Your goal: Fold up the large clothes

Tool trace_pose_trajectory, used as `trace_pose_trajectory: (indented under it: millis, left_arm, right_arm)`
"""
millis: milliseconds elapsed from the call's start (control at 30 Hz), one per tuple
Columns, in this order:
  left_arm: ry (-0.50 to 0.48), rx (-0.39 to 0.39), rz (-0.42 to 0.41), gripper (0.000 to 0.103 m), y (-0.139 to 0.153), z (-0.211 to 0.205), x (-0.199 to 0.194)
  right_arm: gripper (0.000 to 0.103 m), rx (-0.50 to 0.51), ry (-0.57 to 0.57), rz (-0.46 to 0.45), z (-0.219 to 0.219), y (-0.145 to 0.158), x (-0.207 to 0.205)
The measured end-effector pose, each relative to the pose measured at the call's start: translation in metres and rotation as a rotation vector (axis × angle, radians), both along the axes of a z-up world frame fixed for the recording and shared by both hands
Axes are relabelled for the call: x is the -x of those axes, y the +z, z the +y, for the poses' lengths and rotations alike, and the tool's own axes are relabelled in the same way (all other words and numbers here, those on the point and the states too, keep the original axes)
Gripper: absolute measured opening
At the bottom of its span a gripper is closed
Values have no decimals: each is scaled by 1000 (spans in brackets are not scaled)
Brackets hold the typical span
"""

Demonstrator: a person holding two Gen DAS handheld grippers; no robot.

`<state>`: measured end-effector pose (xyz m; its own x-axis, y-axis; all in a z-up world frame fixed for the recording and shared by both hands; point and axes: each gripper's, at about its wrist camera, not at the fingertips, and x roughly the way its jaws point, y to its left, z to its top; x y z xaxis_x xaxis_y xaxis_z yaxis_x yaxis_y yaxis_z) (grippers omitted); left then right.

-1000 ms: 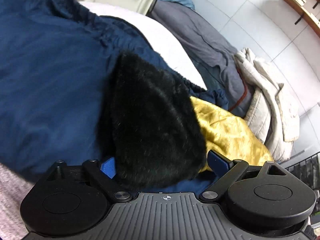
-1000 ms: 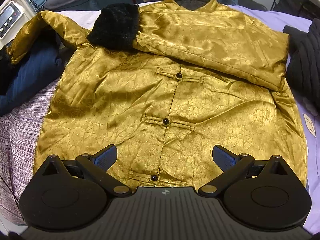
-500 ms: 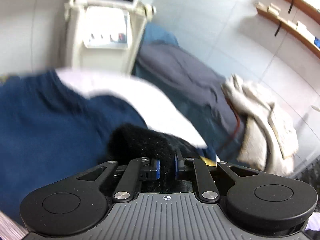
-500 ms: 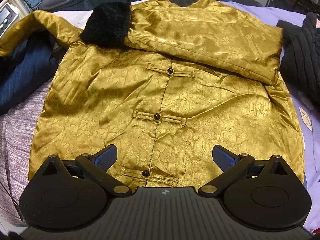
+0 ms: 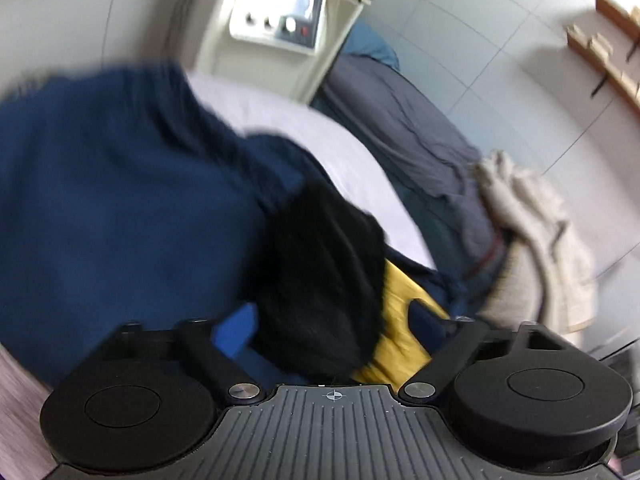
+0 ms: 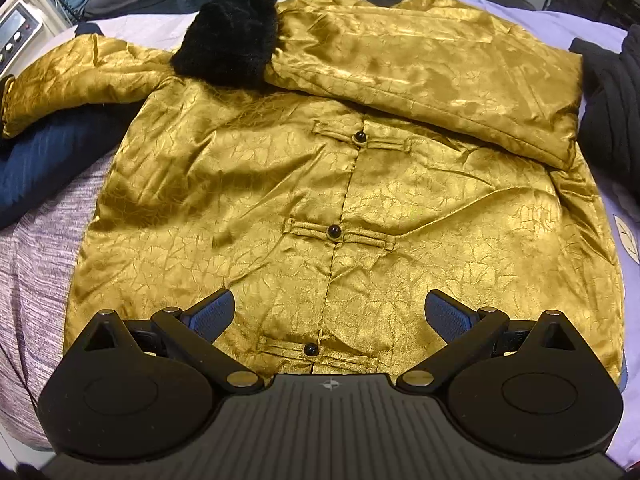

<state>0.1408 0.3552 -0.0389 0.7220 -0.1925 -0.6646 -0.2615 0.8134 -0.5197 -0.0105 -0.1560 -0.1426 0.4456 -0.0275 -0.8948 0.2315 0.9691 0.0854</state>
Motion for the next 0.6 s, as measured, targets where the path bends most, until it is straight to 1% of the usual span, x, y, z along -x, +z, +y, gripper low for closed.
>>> trace_pose_trajectory:
  millis: [67, 133, 233, 300, 400, 533, 567, 600]
  left_arm:
    - [20, 89, 30, 103, -15, -4, -4]
    - [87, 157, 60, 103, -31, -6, -8]
    - [197, 209, 71, 103, -53, -1, -13]
    - [238, 244, 65, 103, -62, 3, -19]
    - [269, 267, 67, 103, -73, 6, -31]
    - [289, 260, 66, 103, -79, 4, -37]
    - [282, 245, 81, 90, -77, 3, -40]
    - [270, 242, 83, 90, -74, 2, -41]
  right_arm:
    - [101, 6, 8, 4, 1, 0, -1]
    - [101, 15, 14, 4, 2, 2, -2]
    - [101, 18, 18, -4, 3, 7, -2]
    - [101, 22, 17, -14, 3, 10, 1]
    - [101, 30, 4, -13, 0, 11, 6]
    - [101, 27, -21, 16, -6, 2, 15]
    - [101, 28, -26, 24, -7, 0, 17]
    - [101, 28, -31, 29, -7, -1, 18]
